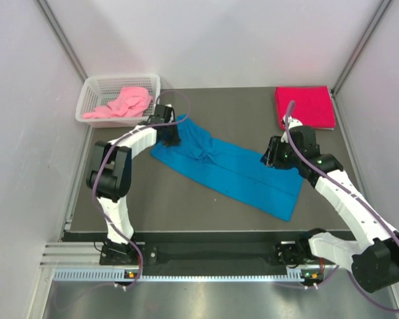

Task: Fold and stack the t-shirts
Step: Fold the tshirt

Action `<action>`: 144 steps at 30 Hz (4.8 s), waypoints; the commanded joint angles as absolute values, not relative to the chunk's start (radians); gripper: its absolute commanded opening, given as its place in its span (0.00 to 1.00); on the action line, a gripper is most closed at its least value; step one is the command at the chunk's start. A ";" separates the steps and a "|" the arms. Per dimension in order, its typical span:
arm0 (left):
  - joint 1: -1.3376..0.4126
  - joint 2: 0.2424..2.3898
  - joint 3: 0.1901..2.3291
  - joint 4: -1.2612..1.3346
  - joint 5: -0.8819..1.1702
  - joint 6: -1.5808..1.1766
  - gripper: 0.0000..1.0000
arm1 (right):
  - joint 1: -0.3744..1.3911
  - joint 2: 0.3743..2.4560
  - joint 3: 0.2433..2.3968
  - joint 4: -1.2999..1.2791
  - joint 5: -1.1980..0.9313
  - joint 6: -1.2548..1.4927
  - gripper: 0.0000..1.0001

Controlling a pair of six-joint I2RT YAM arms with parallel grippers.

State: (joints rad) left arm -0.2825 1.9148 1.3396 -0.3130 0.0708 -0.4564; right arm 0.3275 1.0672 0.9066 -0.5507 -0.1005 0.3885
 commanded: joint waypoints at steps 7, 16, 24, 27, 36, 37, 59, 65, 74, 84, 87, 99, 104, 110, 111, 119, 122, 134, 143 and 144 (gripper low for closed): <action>-0.281 2.115 1.427 -0.380 -0.159 -0.469 0.04 | 0.341 1.058 0.917 -0.532 -0.083 0.380 0.44; -0.281 2.232 1.558 -0.390 -0.123 -0.451 0.02 | 0.342 1.097 0.950 -0.508 -0.066 0.394 0.44; -0.281 2.313 1.678 -0.410 -0.110 -0.440 0.02 | 0.341 1.152 0.974 -0.480 -0.061 0.400 0.44; -0.281 2.336 1.719 -0.417 -0.095 -0.437 0.02 | 0.339 1.164 0.985 -0.472 -0.058 0.396 0.44; -0.279 2.444 1.904 -0.454 -0.042 -0.463 0.03 | 0.341 1.198 1.011 -0.443 -0.052 0.414 0.44; -0.279 2.448 1.910 -0.434 -0.025 -0.478 0.03 | 0.339 1.201 1.014 -0.439 -0.049 0.416 0.44; -0.272 2.718 2.367 -0.425 0.187 -0.623 0.03 | 0.325 1.167 1.187 -0.506 0.040 0.350 0.46; -0.262 2.417 2.185 -0.410 0.075 -0.523 0.05 | 0.327 1.134 1.226 -0.532 0.026 0.339 0.49; -0.261 1.975 1.858 -0.477 -0.092 -0.452 0.21 | 0.325 1.049 1.256 -0.647 -0.026 0.357 0.52; -0.261 1.825 1.395 -0.275 -0.101 -0.626 0.19 | 0.325 1.034 1.204 -0.627 -0.091 0.399 0.52; -0.262 1.864 1.364 -0.238 -0.072 -0.684 0.19 | 0.325 1.046 1.201 -0.609 -0.115 0.405 0.52; -0.265 1.999 1.266 -0.046 -0.086 -0.768 0.24 | 0.324 1.051 1.197 -0.600 -0.109 0.405 0.52; -0.265 2.006 1.241 -0.031 -0.104 -0.795 0.25 | 0.324 1.051 1.190 -0.589 -0.117 0.408 0.52; -0.265 2.006 1.235 -0.020 -0.123 -0.801 0.22 | 0.325 1.052 1.184 -0.586 -0.114 0.407 0.52; -0.265 2.014 1.245 -0.020 -0.123 -0.799 0.19 | 0.324 1.054 1.186 -0.584 -0.114 0.408 0.52; -0.265 2.114 1.374 -0.028 -0.117 -0.767 0.00 | 0.325 1.071 1.184 -0.561 -0.112 0.408 0.52; -0.265 2.155 1.420 -0.012 -0.098 -0.759 0.00 | 0.325 1.075 1.175 -0.552 -0.107 0.408 0.52; -0.264 2.407 1.791 -0.063 -0.058 -0.718 0.00 | 0.311 1.160 1.187 -0.499 -0.072 0.390 0.52; -0.264 2.177 1.631 -0.094 -0.011 -0.683 0.28 | 0.308 1.158 1.170 -0.495 -0.084 0.374 0.52; -0.264 2.105 1.561 -0.091 -0.011 -0.683 0.30 | 0.308 1.151 1.166 -0.492 -0.087 0.374 0.52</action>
